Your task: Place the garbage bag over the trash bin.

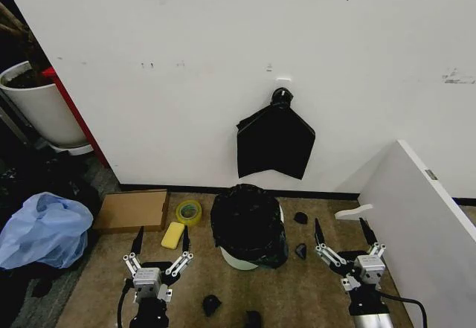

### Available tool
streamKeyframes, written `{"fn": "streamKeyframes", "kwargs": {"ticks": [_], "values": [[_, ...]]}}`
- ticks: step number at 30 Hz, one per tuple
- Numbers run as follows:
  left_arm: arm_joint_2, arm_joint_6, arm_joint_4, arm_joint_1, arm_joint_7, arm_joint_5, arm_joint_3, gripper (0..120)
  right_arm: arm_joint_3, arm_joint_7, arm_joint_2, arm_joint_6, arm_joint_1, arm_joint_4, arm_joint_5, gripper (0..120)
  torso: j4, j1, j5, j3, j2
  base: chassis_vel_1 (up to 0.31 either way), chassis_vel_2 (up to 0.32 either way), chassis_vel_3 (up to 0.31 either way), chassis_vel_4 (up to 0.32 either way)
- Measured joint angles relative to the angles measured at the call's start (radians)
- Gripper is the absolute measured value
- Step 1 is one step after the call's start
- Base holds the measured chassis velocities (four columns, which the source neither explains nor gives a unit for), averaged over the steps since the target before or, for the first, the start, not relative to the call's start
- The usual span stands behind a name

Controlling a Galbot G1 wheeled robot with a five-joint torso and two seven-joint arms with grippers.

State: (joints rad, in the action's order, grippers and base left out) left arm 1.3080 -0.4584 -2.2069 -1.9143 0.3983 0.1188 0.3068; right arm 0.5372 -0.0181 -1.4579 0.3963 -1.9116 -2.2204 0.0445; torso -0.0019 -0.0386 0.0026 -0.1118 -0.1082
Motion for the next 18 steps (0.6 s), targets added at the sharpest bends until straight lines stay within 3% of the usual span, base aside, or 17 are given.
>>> {"fn": "streamKeyframes", "kwargs": {"ticks": [18], "values": [[0.000, 0.003, 0.000, 0.003, 0.000, -0.004, 0.002, 100, 0.000, 0.000, 0.000, 0.000, 0.000, 0.000, 0.000, 100, 0.0001, 0.000, 0.0000, 0.000, 0.000, 0.000, 0.000, 0.000, 0.000]]}}
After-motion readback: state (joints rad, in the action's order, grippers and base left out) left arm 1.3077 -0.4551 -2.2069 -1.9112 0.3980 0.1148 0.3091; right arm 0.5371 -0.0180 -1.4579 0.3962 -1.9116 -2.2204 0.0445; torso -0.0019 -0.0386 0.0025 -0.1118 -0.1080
